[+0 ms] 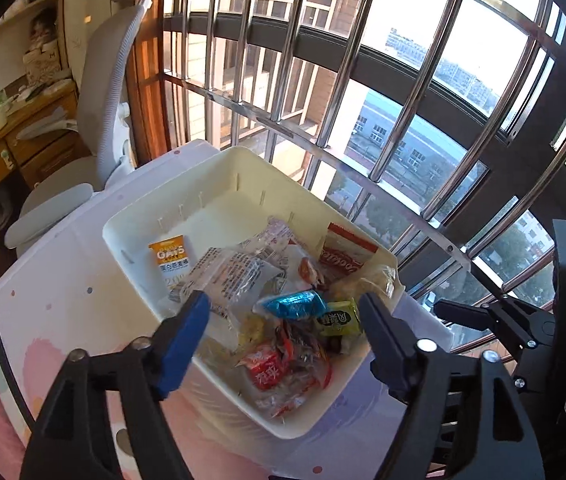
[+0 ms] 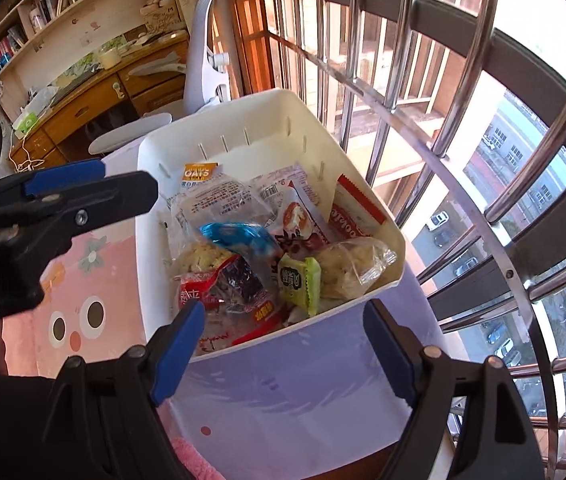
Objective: Organize snacks
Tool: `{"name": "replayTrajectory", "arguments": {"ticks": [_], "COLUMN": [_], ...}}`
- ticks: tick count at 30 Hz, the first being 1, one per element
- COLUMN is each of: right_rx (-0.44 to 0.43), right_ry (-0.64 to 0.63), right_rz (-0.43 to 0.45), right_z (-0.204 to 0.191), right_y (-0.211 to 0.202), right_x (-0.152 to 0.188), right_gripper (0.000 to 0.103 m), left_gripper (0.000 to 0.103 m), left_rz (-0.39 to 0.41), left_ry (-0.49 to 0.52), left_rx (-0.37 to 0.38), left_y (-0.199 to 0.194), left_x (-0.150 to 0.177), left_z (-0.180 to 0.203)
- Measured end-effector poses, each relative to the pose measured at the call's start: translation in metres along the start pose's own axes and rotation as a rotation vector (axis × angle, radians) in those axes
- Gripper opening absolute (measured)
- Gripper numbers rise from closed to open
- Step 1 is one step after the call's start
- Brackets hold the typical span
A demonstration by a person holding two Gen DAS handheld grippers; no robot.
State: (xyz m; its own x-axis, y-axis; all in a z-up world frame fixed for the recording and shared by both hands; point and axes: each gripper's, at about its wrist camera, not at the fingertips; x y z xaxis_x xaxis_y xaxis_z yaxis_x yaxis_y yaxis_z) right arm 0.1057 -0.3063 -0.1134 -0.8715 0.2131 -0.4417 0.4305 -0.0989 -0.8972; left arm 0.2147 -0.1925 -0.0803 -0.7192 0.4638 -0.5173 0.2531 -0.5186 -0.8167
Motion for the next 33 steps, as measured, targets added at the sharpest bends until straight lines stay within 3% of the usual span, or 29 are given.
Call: {"name": "replayTrajectory", "arguments": {"ticks": [9, 21, 28, 33], "right_rx": [-0.032, -0.146, -0.213, -0.244], "right_ry": [-0.029, -0.079, -0.19, -0.298], "right_rz": [0.035, 0.047, 0.04, 0.048], "right_z": [-0.022, -0.042, -0.028, -0.012], "right_y": [-0.028, -0.067, -0.082, -0.102], "right_x": [0.039, 0.094, 0.076, 0.063], "right_gripper": [0.087, 0.092, 0.092, 0.092], "left_gripper": [0.081, 0.081, 0.081, 0.081], "left_rz": [-0.063, -0.031, 0.021, 0.062], "left_ry": [-0.138, -0.344, -0.48, -0.594], "left_rx": [-0.089, -0.248, -0.338, -0.316], "left_y": [-0.039, -0.107, -0.134, -0.15], "left_x": [0.056, 0.148, 0.159, 0.149], "left_z": [-0.016, -0.022, 0.007, 0.027]}}
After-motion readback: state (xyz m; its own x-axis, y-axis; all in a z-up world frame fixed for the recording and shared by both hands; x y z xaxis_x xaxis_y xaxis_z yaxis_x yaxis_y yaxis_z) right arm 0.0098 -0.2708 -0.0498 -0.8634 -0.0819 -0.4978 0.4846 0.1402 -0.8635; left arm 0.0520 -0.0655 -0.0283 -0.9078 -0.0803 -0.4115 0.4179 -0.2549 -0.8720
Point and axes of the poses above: each gripper's, at about its wrist camera, not at the fingertips, and y roughly the way its jaws point, z to its right, x to its underside, and after that the axes turned 9 degrees about -y, right-handed
